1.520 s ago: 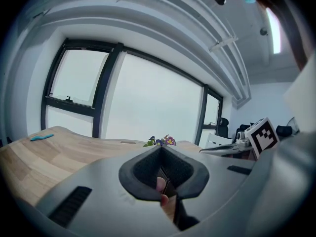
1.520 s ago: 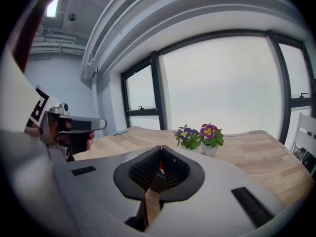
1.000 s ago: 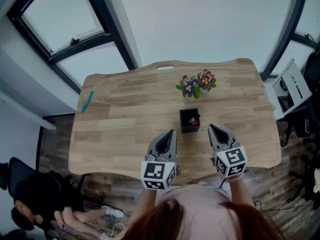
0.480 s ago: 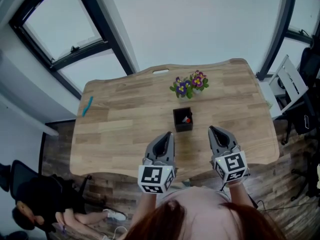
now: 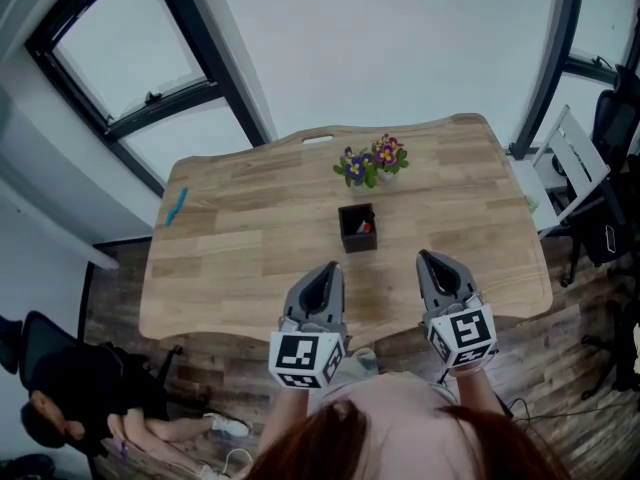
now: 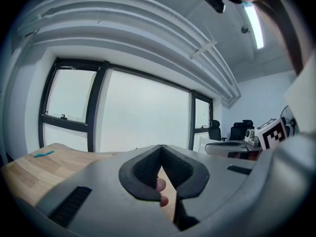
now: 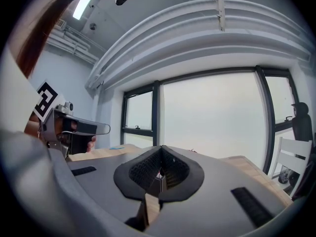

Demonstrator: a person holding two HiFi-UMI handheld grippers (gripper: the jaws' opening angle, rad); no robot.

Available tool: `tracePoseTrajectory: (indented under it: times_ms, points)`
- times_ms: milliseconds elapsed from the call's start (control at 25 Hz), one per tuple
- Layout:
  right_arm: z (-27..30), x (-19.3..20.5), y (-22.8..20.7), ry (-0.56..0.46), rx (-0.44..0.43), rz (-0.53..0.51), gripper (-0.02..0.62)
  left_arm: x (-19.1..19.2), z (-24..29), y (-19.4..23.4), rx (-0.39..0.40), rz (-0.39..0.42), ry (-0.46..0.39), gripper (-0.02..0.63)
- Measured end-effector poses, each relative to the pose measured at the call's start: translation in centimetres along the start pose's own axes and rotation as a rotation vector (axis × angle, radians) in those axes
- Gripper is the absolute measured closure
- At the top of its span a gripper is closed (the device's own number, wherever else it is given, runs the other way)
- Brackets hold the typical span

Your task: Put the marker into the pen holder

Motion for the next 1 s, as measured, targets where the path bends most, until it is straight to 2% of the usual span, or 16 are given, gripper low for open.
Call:
tracePoseTrajectory:
  times_ms: [560, 1000]
  points:
    - [-4.1, -0.8, 0.7, -0.037, 0.032, -0.042, 0.595, 0.4, -3.5, -2.9, -0.006, 0.004, -0.035, 0.604]
    - [-6.2, -1.0, 0.4, -0.045, 0.026, -0.046, 0.595, 0.8, -4.6, -4.7, -0.012, 0.007, -0.041, 0.604]
Point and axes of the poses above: the fingertips, and each gripper's own axes: z forward along the fingers, y to its left, x out of its underside, the point moved 10 cm from there along -z, backward along the fingers, and after that the axes turned 12 degrees about -z, right-handed, at the moved point
